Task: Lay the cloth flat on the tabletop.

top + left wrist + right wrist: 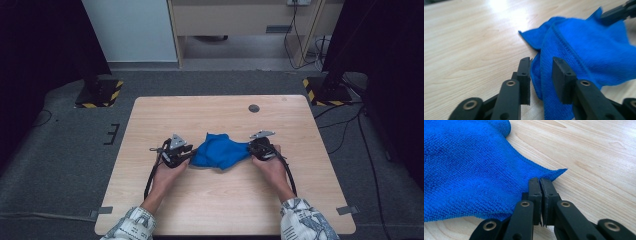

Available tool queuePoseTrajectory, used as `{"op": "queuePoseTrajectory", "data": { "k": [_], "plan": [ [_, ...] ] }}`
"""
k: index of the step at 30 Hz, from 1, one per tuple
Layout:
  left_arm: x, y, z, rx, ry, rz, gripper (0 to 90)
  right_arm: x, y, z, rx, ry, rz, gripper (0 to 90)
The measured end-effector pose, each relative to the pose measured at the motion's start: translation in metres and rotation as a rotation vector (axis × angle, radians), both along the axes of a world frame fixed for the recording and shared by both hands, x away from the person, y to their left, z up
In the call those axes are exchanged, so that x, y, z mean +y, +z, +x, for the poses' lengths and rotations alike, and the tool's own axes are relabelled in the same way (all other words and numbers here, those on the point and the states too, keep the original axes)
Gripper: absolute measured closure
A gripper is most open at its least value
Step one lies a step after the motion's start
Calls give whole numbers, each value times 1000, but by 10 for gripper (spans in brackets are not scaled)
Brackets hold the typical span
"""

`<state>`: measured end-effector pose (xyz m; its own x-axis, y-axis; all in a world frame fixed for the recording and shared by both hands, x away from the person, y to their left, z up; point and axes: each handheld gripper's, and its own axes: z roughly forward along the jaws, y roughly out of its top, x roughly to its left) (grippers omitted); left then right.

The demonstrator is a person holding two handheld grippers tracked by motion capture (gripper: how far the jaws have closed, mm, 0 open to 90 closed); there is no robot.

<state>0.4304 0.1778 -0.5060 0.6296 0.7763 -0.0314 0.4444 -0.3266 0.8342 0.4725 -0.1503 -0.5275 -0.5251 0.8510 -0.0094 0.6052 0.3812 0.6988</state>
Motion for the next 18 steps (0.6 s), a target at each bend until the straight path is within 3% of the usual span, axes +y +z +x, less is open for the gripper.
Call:
{"op": "queuePoseTrajectory", "data": {
  "k": [6, 9, 11, 15, 18],
  "plan": [
    [-2, 7, -21, -20, -67, 14, 725, 0, 0, 0, 0, 1, -6, 880],
    [-8, 3, -29, -5, -106, 40, 725, 0, 0, 0, 0, 1, -4, 880],
    [-14, -3, -30, 7, -120, 59, 685, 0, 0, 1, -1, 2, -4, 880],
    [-27, -10, -30, -16, -137, 100, 594, 0, 0, 1, -1, 2, -2, 881],
    [-32, -14, -27, 0, -130, 100, 473, -1, 0, 1, 3, 1, 5, 881]
  ]
}}
